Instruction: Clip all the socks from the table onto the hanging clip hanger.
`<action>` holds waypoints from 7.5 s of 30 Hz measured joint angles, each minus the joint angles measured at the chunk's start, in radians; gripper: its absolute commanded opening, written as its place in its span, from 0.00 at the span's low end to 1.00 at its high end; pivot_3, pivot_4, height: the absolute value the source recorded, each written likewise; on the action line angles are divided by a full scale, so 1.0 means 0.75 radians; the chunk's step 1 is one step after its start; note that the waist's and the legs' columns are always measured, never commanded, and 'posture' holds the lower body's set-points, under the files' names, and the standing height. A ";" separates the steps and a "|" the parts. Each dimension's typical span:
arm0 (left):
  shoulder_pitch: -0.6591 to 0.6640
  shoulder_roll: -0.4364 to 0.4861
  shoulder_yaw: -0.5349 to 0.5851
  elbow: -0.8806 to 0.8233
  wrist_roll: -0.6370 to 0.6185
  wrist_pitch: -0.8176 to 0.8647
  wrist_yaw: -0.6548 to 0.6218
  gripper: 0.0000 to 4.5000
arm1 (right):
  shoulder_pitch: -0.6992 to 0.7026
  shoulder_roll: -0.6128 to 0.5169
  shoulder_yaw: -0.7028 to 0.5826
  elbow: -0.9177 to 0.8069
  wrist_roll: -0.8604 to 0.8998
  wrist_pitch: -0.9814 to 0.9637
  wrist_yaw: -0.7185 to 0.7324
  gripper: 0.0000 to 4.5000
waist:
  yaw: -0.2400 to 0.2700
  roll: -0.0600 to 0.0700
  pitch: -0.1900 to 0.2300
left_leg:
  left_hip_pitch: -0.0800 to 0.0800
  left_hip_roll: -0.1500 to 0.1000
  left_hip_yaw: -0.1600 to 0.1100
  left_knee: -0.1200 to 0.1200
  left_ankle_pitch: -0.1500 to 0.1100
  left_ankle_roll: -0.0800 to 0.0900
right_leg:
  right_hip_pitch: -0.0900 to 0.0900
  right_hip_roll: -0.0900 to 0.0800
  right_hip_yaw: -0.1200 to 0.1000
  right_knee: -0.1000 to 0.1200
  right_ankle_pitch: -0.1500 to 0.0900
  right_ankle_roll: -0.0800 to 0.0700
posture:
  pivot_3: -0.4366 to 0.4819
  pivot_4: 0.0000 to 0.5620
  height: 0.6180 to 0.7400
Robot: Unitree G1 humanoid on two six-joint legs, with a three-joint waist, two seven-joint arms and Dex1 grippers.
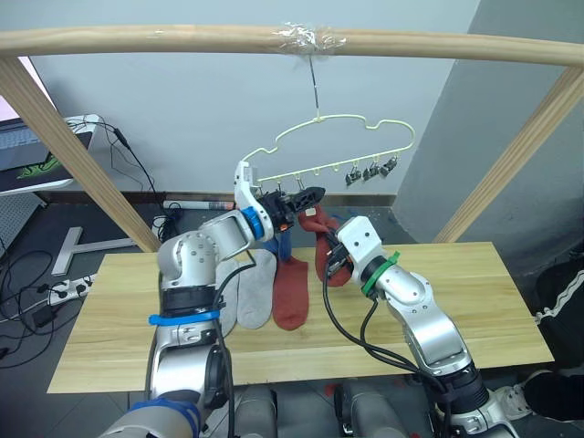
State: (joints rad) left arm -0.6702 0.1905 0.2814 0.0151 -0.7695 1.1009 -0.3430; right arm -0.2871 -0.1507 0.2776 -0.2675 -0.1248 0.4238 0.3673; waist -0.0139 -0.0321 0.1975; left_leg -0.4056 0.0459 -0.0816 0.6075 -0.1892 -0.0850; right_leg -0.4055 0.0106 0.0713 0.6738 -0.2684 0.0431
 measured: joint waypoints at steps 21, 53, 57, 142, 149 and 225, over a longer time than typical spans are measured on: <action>0.327 0.575 -0.279 -0.477 0.158 -0.349 -0.421 1.00 | -0.005 0.132 -0.185 0.014 0.217 0.155 -0.088 0.99 | 0.053 0.000 0.000 | -0.006 0.001 0.001 0.000 -0.001 -0.001 | -0.007 -0.001 0.000 0.000 -0.002 -0.004 | 0.70 0.25 1.00; 0.308 0.475 -0.369 -0.374 0.325 -0.835 -0.669 1.00 | -0.432 0.208 -0.359 0.488 0.200 -0.064 -0.404 0.39 | 0.048 0.001 0.001 | -0.006 0.001 0.001 0.000 -0.001 0.000 | -0.008 0.000 0.000 0.003 -0.004 -0.007 | 0.69 0.27 1.00; 0.308 0.474 -0.369 -0.388 0.319 -0.830 -0.659 1.00 | -0.482 0.215 -0.353 0.541 0.200 -0.117 -0.402 0.39 | 0.049 0.001 0.001 | -0.006 0.001 0.001 0.000 -0.001 0.000 | -0.008 0.000 -0.001 0.004 -0.004 -0.007 | 0.69 0.27 1.00; 0.272 0.002 -0.807 0.845 1.184 -1.332 -0.201 0.34 | -0.431 0.137 -0.321 0.293 0.259 0.152 -0.293 0.00 | 0.013 0.005 0.003 | -0.003 0.001 0.001 0.001 -0.001 0.000 | -0.006 0.002 0.000 0.007 -0.004 -0.007 | 0.59 0.29 1.00; 0.407 0.003 -0.827 0.691 1.199 -1.369 -0.248 0.01 | -0.429 0.102 -0.322 0.268 0.265 0.179 -0.272 0.00 | 0.019 0.005 0.002 | -0.004 0.001 0.001 0.001 -0.001 0.000 | -0.006 0.001 0.000 0.006 -0.004 -0.008 | 0.60 0.27 1.00; 0.541 0.065 -0.939 0.339 1.235 -1.252 -0.530 0.83 | -0.882 0.109 -1.094 0.376 0.985 1.238 -0.569 0.00 | 0.020 0.008 0.001 | -0.009 0.001 -0.001 0.001 -0.001 0.001 | -0.009 0.001 -0.002 0.005 -0.004 -0.008 | 0.59 0.25 1.00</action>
State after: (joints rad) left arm -0.2643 0.2390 -0.4228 0.2694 0.1570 0.1621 -0.7402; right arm -0.9485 -0.0692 -0.5428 0.0148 0.6137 1.3526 -0.0596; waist 0.0012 -0.0258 0.1982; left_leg -0.4126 0.0465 -0.0820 0.6080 -0.1897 -0.0842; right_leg -0.4122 0.0113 0.0697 0.6776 -0.2716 0.0374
